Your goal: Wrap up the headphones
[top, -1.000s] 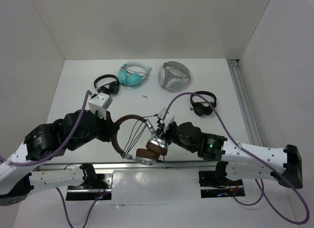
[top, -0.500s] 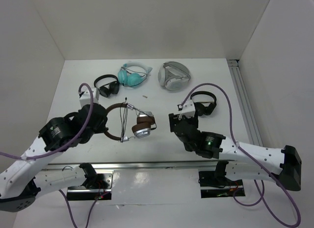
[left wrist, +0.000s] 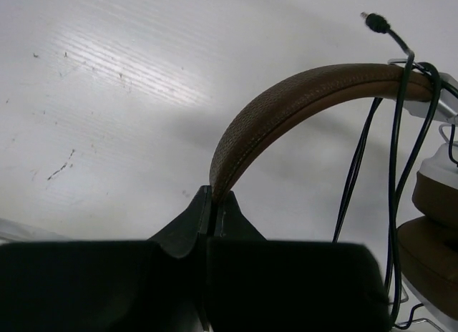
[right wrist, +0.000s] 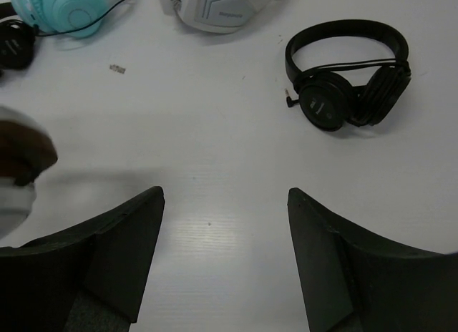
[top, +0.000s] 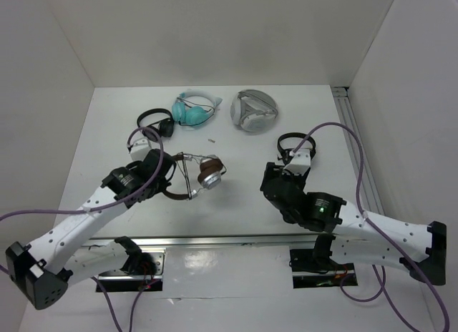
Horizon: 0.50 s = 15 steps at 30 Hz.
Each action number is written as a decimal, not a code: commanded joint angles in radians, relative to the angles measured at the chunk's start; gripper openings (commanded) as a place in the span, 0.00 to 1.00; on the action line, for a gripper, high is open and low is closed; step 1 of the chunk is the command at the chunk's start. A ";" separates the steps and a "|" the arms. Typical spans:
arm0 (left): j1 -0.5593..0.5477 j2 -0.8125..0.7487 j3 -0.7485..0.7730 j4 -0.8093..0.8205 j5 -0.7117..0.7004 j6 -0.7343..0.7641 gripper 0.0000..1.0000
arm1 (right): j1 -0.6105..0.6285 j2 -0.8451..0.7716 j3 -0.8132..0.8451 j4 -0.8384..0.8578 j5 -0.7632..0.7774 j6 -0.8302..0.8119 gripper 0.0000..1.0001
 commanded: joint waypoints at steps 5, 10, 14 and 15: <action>0.237 0.078 -0.103 0.339 0.043 -0.061 0.00 | -0.002 -0.051 -0.007 -0.027 -0.083 0.035 0.77; 0.423 0.132 -0.216 0.518 0.162 -0.009 0.00 | -0.002 -0.051 -0.036 -0.010 -0.092 -0.002 0.78; 0.498 0.199 -0.271 0.628 0.214 0.023 0.00 | -0.002 -0.042 -0.045 0.016 -0.105 -0.002 0.78; 0.498 0.216 -0.280 0.651 0.214 0.032 0.00 | -0.002 -0.033 -0.045 0.031 -0.105 -0.013 0.78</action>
